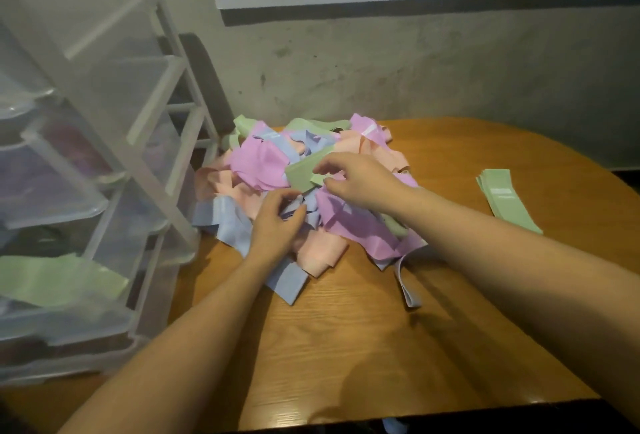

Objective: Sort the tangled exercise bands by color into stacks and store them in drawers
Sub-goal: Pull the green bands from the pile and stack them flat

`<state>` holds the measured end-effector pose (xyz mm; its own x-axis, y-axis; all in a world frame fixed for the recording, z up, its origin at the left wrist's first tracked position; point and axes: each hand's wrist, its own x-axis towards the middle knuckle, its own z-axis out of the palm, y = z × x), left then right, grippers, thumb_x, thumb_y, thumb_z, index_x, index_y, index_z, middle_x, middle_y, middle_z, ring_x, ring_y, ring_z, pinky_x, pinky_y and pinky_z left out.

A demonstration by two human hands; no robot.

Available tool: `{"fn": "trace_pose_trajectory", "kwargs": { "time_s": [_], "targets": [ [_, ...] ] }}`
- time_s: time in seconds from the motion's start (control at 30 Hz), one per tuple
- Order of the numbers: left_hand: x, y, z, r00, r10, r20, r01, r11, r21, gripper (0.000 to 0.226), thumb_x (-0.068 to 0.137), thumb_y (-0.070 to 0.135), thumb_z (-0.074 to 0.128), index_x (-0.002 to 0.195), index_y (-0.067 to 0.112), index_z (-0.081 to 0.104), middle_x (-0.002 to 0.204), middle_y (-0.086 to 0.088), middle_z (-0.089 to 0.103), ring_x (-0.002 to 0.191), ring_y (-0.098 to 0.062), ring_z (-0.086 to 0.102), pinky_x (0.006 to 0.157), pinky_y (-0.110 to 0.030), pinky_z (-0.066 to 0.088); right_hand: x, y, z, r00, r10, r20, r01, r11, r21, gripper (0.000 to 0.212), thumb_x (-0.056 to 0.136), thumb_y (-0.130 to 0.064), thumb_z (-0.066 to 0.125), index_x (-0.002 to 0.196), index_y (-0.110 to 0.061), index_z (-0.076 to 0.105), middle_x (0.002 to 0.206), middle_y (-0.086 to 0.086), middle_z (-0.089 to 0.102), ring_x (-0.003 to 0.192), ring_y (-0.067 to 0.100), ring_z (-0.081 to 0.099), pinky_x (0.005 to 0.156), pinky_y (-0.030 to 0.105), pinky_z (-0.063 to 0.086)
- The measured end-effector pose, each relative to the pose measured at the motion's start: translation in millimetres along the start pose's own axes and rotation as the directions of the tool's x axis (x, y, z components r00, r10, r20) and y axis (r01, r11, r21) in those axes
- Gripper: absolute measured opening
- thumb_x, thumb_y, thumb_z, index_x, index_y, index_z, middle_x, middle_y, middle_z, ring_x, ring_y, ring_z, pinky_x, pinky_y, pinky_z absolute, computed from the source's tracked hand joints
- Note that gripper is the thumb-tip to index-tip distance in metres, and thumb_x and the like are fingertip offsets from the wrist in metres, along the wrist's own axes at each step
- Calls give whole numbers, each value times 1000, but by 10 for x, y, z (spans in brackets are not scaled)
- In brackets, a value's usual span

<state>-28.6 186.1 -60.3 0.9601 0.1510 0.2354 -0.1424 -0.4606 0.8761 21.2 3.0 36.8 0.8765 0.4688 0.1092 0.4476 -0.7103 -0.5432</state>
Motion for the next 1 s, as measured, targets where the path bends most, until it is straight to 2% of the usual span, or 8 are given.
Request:
{"fn": "trace_pose_trajectory", "kwargs": {
  "time_s": [0.13,0.27,0.37,0.47,0.63,0.77,0.87,1.0],
  "targets": [
    [-15,-72,25,995,-71,-69,59,985,-161,17,96,21,65,114,22,62,108,5,64,105,-8,61,95,-30,52,262,-15,124,999,-22,41,26,995,-94,35,91,-16,61,125,-20,66,129,-4,64,119,13,55,99,25,43],
    [-27,-62,45,998,-35,-58,23,980,-199,17,94,26,63,111,27,61,102,22,61,103,-8,60,94,-29,51,470,43,259,999,6,37,1,982,-190,38,85,-26,66,123,-20,67,124,2,66,115,23,58,96,41,50],
    [-30,-65,37,998,-26,-64,11,974,-225,21,89,41,60,109,40,57,105,13,62,105,-14,61,94,-30,51,553,78,348,999,24,46,-12,970,-242,43,82,-33,70,123,-22,65,121,2,66,111,27,58,92,42,50],
    [-31,-86,35,998,-38,-55,25,975,-221,32,86,45,59,116,34,56,107,1,63,105,-17,61,94,-32,52,558,116,428,998,30,59,-11,954,-299,38,82,-35,71,118,-24,63,109,-1,68,107,25,56,89,40,48],
    [-43,-74,49,998,-40,-39,31,978,-207,36,89,36,61,124,26,53,108,6,61,106,-10,59,95,-26,50,561,140,495,997,44,55,-24,947,-320,45,83,-36,68,125,-30,56,107,-3,66,107,28,51,86,41,46],
    [-60,-62,44,998,-51,-42,41,976,-216,42,89,37,61,127,23,53,108,3,62,104,-12,60,92,-28,52,599,66,533,995,46,84,-6,904,-428,13,84,-32,65,92,-31,54,98,-2,59,103,28,48,81,40,42],
    [-72,-43,32,996,-58,-68,41,971,-237,43,89,36,63,129,24,49,106,2,62,101,-15,61,92,-34,54,563,59,539,995,2,95,35,923,-382,14,82,-34,62,75,-30,51,89,-6,53,93,25,48,81,41,45],
    [-85,19,-10,997,-38,-71,20,970,-244,53,88,36,63,135,33,41,107,-2,59,100,-17,60,87,-31,55,439,94,426,986,-168,-11,160,951,-264,11,82,-30,74,82,-20,74,94,4,65,93,27,54,83,35,40]
  ]
}}
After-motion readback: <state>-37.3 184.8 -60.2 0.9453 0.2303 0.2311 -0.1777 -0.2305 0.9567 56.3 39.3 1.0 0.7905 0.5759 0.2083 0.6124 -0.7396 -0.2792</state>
